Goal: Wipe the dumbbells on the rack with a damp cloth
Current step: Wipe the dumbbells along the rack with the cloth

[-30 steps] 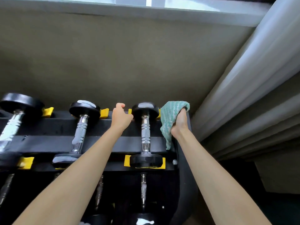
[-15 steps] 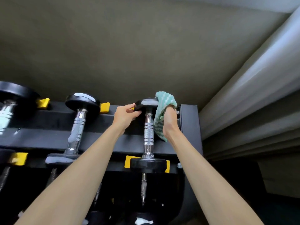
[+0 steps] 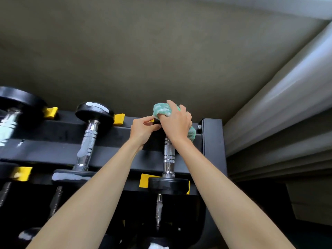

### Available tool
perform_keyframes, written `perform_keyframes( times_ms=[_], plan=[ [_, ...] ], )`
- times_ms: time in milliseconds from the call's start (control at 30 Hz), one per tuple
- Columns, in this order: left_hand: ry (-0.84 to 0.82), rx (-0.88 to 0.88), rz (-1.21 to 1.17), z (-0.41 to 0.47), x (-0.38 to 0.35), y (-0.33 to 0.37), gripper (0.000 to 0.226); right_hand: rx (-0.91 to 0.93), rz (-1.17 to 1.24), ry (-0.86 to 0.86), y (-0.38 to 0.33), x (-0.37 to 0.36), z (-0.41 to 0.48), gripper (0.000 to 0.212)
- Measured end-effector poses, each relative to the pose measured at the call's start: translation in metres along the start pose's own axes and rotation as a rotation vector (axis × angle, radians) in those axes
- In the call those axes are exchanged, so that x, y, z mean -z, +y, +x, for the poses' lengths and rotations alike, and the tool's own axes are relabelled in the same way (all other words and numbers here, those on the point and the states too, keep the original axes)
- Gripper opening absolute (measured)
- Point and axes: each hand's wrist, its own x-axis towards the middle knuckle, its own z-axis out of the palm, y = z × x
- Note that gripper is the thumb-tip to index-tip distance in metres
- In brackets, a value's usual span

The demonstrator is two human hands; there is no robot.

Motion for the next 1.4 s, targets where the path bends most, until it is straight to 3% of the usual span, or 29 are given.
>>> perform_keyframes(
  times_ms=[133, 267, 533, 667, 833, 967, 1067, 1167, 1233, 1300, 1400],
  plan=[
    [-0.004, -0.008, -0.030, -0.001, 0.000, 0.000, 0.037, 0.015, -0.127, 0.046, -0.004, -0.003, 0.000, 0.045],
    [-0.001, -0.016, -0.004, 0.000, 0.000, 0.000, 0.041, 0.040, -0.076, 0.101, 0.000, -0.002, 0.001, 0.034],
    [0.026, 0.024, 0.004, 0.004, -0.002, 0.000, 0.054, -0.078, 0.429, 0.328, 0.018, 0.011, 0.006, 0.024],
    [0.024, 0.027, 0.002, 0.004, -0.002, 0.001, 0.055, -0.217, 0.636, 0.312, 0.040, 0.011, 0.017, 0.040],
    [0.026, 0.038, 0.016, 0.004, -0.001, 0.001, 0.053, -0.301, 0.922, 0.227, 0.054, 0.009, 0.017, 0.035],
    [0.042, 0.047, -0.036, 0.003, -0.001, -0.002, 0.051, -0.111, 0.723, 0.242, 0.032, -0.002, 0.009, 0.031],
    [0.048, 0.060, -0.074, 0.002, -0.001, -0.003, 0.049, 0.127, 0.398, 0.256, 0.024, -0.017, 0.004, 0.050],
    [0.048, 0.059, -0.059, 0.003, -0.002, -0.001, 0.044, 0.245, 0.260, 0.295, 0.027, -0.023, 0.002, 0.052],
    [0.058, 0.057, -0.055, 0.005, -0.001, -0.002, 0.044, 0.186, 0.291, 0.340, 0.026, -0.020, 0.001, 0.048],
    [0.067, 0.058, -0.036, 0.006, -0.002, -0.002, 0.046, -0.007, 0.393, 0.370, 0.027, -0.015, 0.009, 0.041],
    [0.079, 0.063, -0.020, 0.005, -0.004, -0.001, 0.046, -0.171, 0.774, 0.314, 0.041, -0.005, 0.019, 0.038]
  ],
)
